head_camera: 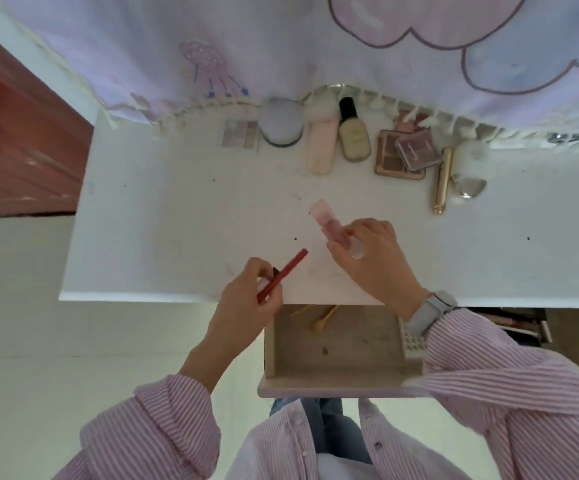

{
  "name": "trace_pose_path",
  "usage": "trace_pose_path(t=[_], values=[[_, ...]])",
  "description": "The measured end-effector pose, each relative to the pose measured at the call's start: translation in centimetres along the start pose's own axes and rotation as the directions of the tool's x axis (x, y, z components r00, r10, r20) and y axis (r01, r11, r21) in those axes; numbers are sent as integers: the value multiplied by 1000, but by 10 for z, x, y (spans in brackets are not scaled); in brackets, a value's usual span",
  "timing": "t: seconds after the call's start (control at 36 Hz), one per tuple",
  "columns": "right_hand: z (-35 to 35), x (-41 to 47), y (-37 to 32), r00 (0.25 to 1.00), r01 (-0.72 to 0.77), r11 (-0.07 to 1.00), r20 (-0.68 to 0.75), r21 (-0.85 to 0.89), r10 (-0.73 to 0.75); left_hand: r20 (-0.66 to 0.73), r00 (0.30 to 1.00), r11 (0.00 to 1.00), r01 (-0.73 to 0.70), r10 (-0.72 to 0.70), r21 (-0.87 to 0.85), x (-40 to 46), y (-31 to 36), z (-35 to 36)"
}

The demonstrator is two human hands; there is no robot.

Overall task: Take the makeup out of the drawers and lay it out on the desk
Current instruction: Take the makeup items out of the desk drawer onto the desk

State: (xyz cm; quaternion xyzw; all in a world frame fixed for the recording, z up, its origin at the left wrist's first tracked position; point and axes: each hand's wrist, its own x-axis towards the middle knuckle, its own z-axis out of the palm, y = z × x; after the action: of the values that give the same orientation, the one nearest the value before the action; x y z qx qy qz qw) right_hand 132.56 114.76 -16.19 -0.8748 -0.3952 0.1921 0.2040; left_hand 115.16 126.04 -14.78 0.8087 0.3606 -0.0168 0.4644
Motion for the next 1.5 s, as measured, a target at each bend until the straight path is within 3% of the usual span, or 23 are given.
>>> trace_pose_path(t=[0.08, 0.14, 0.19, 0.31, 0.47, 0.56, 0.67, 0.83, 1.06, 1.14, 1.22, 1.31, 1.39, 1.5], values=[[14, 33, -16, 997, -76, 994, -7, -75, 76, -240, 968, 997, 74, -79, -28, 31, -1, -12], [21, 48, -31, 995, -96, 985, -31, -142, 92, -327, 940, 995, 101, -100, -13, 53, -3, -15], [27, 60, -43, 993, -113, 968, -58, -226, 102, -357, 927, 993, 117, -112, -7, 74, -5, -16], [37, 79, -55, 982, -182, 956, -90, -229, 166, -405, 907, 993, 118, -112, -10, 107, -4, -13], [37, 81, -52, 988, -138, 989, -81, -51, 133, -441, 895, 991, 104, -56, 84, 131, 1, -4], [33, 72, -45, 994, -93, 995, -54, 21, 94, -392, 919, 991, 82, -35, 105, 130, -3, -1], [34, 68, -37, 995, -75, 993, -64, 92, 82, -260, 963, 964, 1, 70, 264, 125, -16, 2], [39, 73, -35, 993, -6, 985, -117, 170, 27, -194, 962, 921, -108, 191, 374, 134, -17, 1], [31, 43, -19, 985, 21, 987, -173, 161, 7, -206, 957, 944, -137, 205, 301, 125, -14, 2], [25, 12, -4, 982, 32, 986, -191, 162, 0, -276, 934, 952, -155, 229, 264, 106, -14, 9], [22, -24, 18, 980, 13, 988, -196, 155, 18, -354, 889, 948, -217, 291, 234, 81, -10, 21], [18, -63, 44, 984, -13, 992, -176, 127, 36, -347, 850, 917, -343, 395, 203, 49, -2, 43], [12, -101, 74, 991, -48, 996, -122, 74, 56, -229, 832, 862, -474, 505, 180, 19, 8, 73], [4, -145, 121, 983, -184, 983, -8, -3, 184, 75, 847, 831, -532, 527, 163, -11, 18, 120]])
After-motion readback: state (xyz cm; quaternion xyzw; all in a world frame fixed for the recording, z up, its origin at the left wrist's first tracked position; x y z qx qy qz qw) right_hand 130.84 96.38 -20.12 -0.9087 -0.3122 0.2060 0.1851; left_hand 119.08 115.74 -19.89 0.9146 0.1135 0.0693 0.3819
